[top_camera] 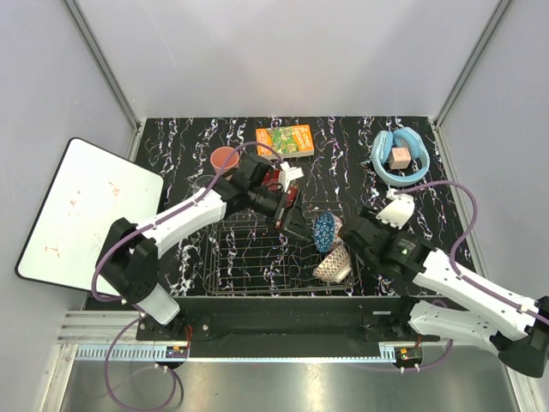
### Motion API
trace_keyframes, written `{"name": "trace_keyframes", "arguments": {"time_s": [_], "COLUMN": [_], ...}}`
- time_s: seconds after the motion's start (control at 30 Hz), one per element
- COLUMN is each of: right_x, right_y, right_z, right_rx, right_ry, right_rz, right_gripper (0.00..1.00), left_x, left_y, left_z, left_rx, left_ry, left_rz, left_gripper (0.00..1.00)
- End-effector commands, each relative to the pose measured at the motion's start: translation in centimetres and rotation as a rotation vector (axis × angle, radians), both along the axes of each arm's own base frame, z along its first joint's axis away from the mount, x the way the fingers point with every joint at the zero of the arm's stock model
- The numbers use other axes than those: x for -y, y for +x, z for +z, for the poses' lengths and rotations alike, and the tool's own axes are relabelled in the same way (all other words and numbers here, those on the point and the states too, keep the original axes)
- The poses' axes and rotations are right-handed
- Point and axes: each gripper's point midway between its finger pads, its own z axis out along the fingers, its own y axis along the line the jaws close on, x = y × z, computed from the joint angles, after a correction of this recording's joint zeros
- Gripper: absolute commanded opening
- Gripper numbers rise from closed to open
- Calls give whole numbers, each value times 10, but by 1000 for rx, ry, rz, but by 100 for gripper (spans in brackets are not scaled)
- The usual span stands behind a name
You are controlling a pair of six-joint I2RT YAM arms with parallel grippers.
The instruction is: Load the mixed dishes into the dish rack
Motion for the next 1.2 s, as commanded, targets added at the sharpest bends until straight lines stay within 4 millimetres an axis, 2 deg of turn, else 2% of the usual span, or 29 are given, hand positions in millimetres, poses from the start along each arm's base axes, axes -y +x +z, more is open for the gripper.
{"name": "trace_keyframes", "arguments": {"time_s": [0.0,0.1,0.17,0.2,0.33,0.4,0.43,0.5,0.53,0.6,0.63,0.67,0.73,0.77,0.83,0.87,0.9,0.97,1.0,1.1,1.17], "right_x": [-21,-38,-49,-53,-68,-74,-76,-84,-86,-93,-94,-97,-98,-101,-105,-107,-103,-102,-102,-102,-100], "right_y": [-2,1,4,6,8,7,7,5,5,5,5,5,3,3,1,1,-2,-5,-6,-17,-24], "right_z": [-10,-13,-8,-14,-5,-7,-2,-1,5,4,10,5,11,3,7,-3,2,-8,-6,-16,-11], "right_rx": [-12,-37,-43,-64,-76,-88,-88,-95,-95,-116,-122,-148,-169,-203,-237,-274,-297,-356,-369,-384,-367], "right_ry": [29,-4,-22,-57,-95,-119,-120,-144,-141,-161,-152,-169,-169,-195,-210,-253,-274,-356,-389,-381,-344], "right_rz": [44,87,111,117,126,134,132,148,150,156,143,139,107,102,85,70,43,2,6,-1,-1], "right_gripper": [71,71,72,72,72,73,73,73,74,75,75,75,77,78,79,79,79,79,79,79,79], "left_x": [-22,-47,-70,-78,-130,-146,-162,-177,-190,-207,-213,-215,-224,-225,-227,-227,-228,-228,-228,-230,-231], "left_y": [20,28,36,40,62,62,68,69,73,77,75,74,72,71,68,68,68,67,67,69,71], "left_z": [25,37,46,49,61,68,66,69,63,56,50,46,39,37,34,34,34,32,31,27,25], "left_rx": [277,342,358,372,427,428,415,429,427,449,475,485,502,503,508,509,512,504,505,500,499], "left_ry": [19,34,43,51,102,76,79,69,87,117,145,159,187,193,199,201,201,203,202,212,222], "left_rz": [-12,30,83,103,253,295,349,388,433,474,481,484,503,505,507,511,512,512,510,508,510], "left_gripper": [99,99,99,99,99,99,99,99,99,99,99,99,99,99,99,99,99,99,99,99,99]}}
